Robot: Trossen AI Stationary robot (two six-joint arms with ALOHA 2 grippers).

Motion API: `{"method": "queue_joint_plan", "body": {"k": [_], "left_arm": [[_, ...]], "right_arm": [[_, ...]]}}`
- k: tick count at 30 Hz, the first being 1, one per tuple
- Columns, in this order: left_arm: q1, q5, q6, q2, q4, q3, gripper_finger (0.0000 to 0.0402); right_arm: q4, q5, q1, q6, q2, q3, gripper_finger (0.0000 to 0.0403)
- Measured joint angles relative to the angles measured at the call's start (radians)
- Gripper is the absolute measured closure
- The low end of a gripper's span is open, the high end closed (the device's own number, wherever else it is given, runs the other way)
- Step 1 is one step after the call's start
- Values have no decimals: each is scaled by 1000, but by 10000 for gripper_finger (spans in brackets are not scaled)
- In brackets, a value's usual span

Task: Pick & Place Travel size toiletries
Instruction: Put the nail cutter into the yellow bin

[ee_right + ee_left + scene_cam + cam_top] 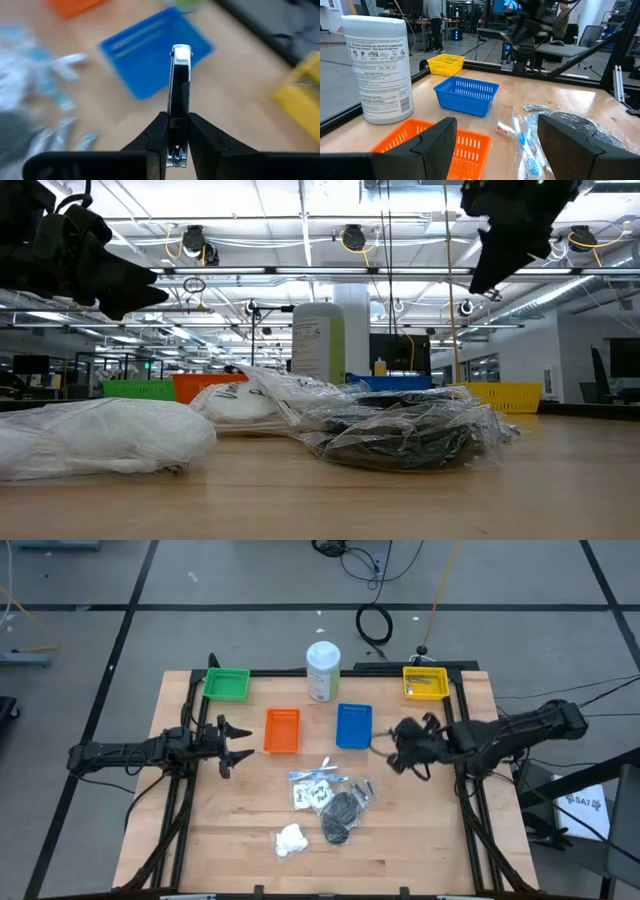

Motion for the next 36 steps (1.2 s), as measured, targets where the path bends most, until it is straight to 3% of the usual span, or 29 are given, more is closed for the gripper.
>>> {"method": "queue_joint_plan", "body": {"k": [10, 13, 19, 27, 36], "left_arm": [[0, 0, 0, 0, 0, 0, 128], [0, 0, 0, 0, 0, 0, 128], [0, 0, 0, 0, 0, 0, 128], [0, 0, 0, 0, 0, 0, 128], [0, 0, 0, 0, 0, 0, 128]], "right_arm": [[-12, -37, -535, -285, -14, 0, 353], [59, -122, -723, -391, -14, -8, 353], [385, -424, -1028, -537, -10, -118, 353], [618, -479, -1197, -608, 36, -266, 353], [795, -478, -1226, -652, 49, -337, 341]]}}
